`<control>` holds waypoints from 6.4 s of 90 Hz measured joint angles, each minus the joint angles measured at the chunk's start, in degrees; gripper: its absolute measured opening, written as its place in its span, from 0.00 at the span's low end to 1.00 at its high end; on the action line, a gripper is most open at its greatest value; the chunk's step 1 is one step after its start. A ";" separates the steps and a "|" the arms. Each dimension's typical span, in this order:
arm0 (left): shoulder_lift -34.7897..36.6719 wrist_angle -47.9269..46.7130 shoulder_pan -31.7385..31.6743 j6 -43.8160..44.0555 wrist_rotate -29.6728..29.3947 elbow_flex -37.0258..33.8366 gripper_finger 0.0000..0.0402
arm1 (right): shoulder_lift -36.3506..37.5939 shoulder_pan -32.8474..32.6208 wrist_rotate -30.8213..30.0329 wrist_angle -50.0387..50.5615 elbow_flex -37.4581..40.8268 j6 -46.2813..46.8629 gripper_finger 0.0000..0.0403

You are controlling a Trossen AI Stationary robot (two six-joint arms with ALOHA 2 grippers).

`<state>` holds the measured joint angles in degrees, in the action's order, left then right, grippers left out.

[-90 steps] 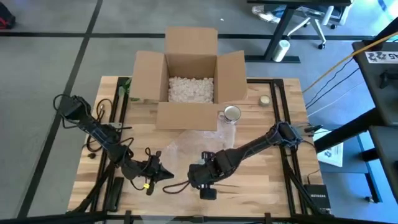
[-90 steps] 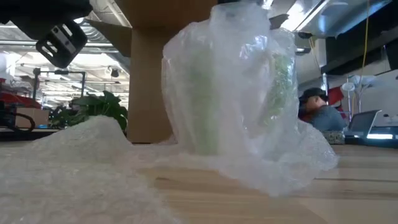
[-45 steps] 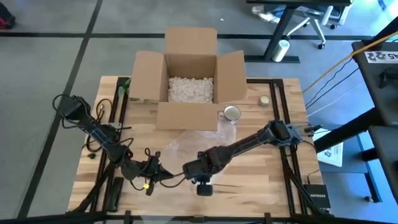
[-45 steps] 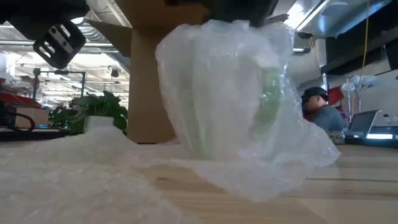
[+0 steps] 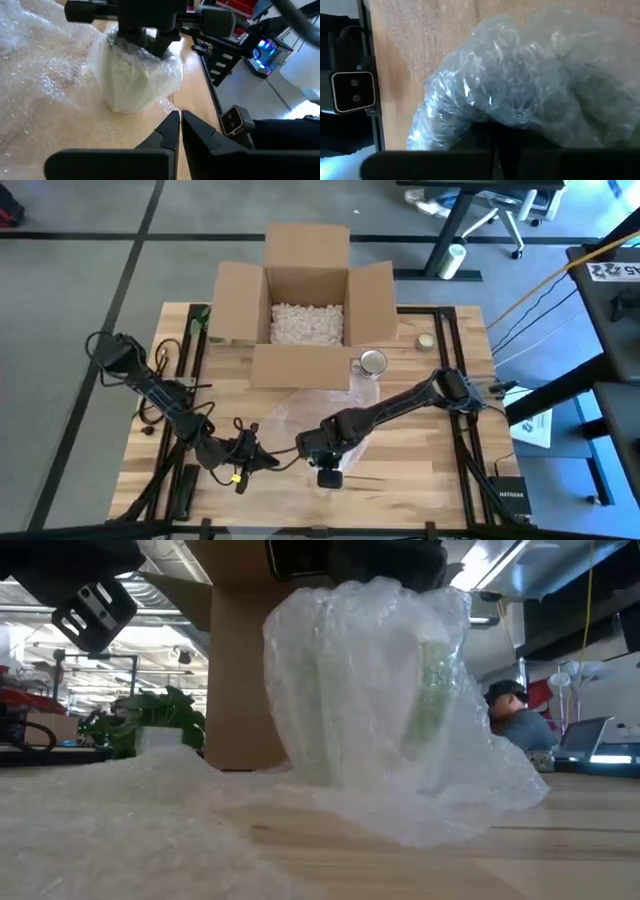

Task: Wrap mug
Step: Wrap the green mug with the bubble wrap, then put the wrapped green mug into the cardboard box

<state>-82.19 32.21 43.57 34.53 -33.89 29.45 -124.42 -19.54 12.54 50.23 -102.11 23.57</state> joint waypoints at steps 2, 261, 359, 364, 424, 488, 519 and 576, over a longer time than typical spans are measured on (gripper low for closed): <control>0.00 0.00 0.00 0.13 -0.01 0.00 0.00 | 0.00 -0.04 0.09 0.14 -0.28 0.00 0.00; -0.07 -0.31 0.35 -0.01 0.00 0.00 0.00 | 0.30 -5.25 -19.87 22.49 -21.39 0.96 0.30; -0.04 -0.95 0.94 0.12 0.02 0.00 0.00 | -5.81 -1.39 -18.07 20.49 -18.59 -7.55 0.30; -0.04 -1.47 1.07 0.19 0.02 0.00 0.00 | -5.84 -1.14 -16.08 20.15 -17.74 -7.58 0.29; -0.04 -1.73 1.51 1.22 0.00 0.00 0.00 | -5.02 -1.06 -11.99 16.89 -13.09 -5.85 0.01; -0.04 -1.75 1.53 1.28 0.02 0.00 0.00 | -5.16 -1.13 -9.82 24.33 -21.04 -4.37 0.34; -0.04 -1.76 1.55 1.29 0.02 0.00 0.00 | -5.14 -1.13 -12.80 30.94 -26.05 -2.62 0.34; -0.04 -1.77 2.21 1.04 0.02 -0.02 0.00 | -3.98 -8.09 -16.55 27.42 -32.79 0.83 0.34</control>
<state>-82.24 30.44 45.78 35.57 -33.87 29.43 -128.40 -27.63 -4.01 77.65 -134.89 24.40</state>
